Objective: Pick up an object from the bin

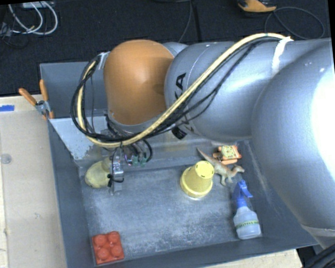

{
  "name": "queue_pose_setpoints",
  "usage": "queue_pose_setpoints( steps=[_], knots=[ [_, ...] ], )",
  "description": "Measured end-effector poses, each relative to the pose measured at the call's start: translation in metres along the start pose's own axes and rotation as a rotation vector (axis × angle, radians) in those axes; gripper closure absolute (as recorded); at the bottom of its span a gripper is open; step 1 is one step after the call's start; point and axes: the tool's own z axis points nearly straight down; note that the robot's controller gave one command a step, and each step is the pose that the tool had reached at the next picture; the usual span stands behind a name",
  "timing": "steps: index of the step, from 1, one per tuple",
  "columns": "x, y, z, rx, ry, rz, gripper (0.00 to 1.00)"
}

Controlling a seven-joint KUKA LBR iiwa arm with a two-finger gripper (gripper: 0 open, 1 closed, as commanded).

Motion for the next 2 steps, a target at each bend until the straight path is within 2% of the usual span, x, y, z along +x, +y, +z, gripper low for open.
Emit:
queue_pose_setpoints(
  steps=[1, 2],
  knots=[
    [-0.002, -0.001, -0.005, -0.002, -0.007, 0.004, 0.0],
    [0.026, 0.002, 0.03, -0.001, -0.008, -0.075, 0.0]
  ],
)
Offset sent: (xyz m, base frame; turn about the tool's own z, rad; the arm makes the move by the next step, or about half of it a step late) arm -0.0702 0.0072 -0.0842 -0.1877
